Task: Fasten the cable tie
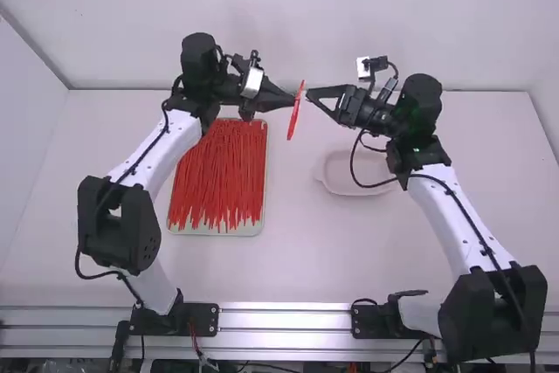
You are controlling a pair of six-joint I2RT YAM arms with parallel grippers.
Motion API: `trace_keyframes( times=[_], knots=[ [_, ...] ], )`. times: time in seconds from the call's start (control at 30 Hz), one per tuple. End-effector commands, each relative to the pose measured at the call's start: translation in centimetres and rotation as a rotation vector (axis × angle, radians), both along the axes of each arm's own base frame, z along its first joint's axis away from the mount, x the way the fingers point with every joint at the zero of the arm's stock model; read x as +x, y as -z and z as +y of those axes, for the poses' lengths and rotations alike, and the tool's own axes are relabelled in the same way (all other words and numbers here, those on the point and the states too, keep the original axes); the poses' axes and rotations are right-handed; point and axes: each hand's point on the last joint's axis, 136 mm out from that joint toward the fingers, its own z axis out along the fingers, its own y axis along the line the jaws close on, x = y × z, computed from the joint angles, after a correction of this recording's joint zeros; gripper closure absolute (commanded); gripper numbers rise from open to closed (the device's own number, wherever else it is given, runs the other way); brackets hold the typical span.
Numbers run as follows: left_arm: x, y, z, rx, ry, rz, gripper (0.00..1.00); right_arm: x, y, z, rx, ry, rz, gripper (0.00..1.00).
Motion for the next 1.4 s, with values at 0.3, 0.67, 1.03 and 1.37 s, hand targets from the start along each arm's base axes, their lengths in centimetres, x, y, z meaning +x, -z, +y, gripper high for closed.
trace_keyframes(
  times=[0.3, 0.67, 1.03, 1.37],
  knots=[
    [-1.0, 0.5, -0.8, -0.004, 0.046, -0.013, 0.98, -0.5, -0.7, 0.2, -0.019, -0.035, -0.061, 0.41],
    [-1.6, 1.1, -1.7, -0.001, 0.068, 0.001, 0.98, -0.8, -0.6, 0.8, -0.018, -0.051, -0.057, 0.61],
    [-2.0, 1.1, -2.1, 0.0, 0.084, 0.004, 0.97, -0.7, -0.6, 0.5, -0.004, -0.047, -0.014, 0.67],
    [-2.1, 1.1, -2.2, 0.0, 0.087, 0.006, 0.98, -0.5, -0.6, 0.2, -0.001, -0.038, -0.009, 0.99]
  ],
)
